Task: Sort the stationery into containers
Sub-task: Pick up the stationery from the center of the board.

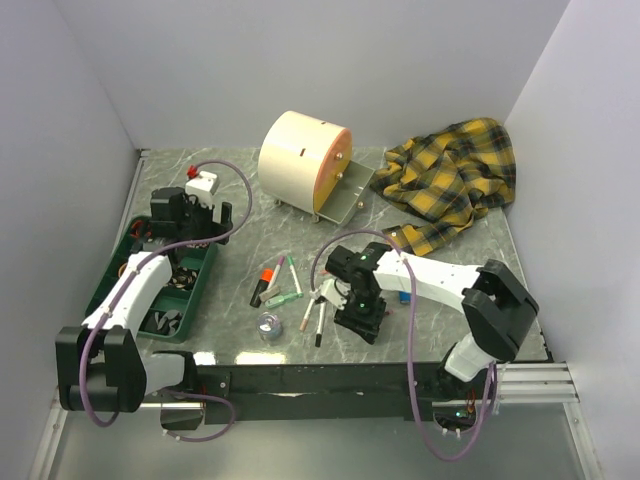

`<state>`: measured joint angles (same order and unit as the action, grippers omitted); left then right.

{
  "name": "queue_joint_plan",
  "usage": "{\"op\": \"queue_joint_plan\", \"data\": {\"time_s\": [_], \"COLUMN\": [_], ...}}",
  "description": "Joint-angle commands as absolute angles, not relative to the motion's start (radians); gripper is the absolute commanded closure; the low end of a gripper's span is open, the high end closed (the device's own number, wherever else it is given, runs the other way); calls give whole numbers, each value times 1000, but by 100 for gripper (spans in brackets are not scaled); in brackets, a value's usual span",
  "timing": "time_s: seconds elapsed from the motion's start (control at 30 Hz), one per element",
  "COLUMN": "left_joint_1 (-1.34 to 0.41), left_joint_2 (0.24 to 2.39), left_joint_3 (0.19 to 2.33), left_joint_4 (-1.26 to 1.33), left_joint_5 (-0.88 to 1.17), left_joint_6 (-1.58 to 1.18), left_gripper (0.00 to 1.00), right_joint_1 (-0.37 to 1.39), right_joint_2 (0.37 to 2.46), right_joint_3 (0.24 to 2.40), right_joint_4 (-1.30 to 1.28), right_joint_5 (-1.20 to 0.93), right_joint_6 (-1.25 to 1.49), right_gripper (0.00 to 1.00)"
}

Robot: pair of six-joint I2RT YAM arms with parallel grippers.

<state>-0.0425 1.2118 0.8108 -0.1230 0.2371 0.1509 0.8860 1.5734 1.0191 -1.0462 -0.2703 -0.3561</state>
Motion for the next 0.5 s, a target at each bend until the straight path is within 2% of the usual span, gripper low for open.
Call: {"op": "queue_joint_plan", "data": {"time_s": [0.0,0.33,0.47], "left_joint_1": [-37,-37,-37], "left_joint_2": [1183,1169,1164], "left_joint_3": [790,782,776], "left_joint_4": [-86,-90,-90], "left_joint_5": [235,226,219], "left_joint_6": [178,187,196], "left_gripper": [1,1,1], "right_joint_1": [891,896,896], "right_joint_2": [1624,1746,1769], "right_joint_3": [1023,1081,1062], "right_joint_4": [-1085,-1035,-1017], "right_joint_5": [-259,-256,-236], "right_joint_6": [-413,-287,-259], "right_gripper": [49,41,41]}}
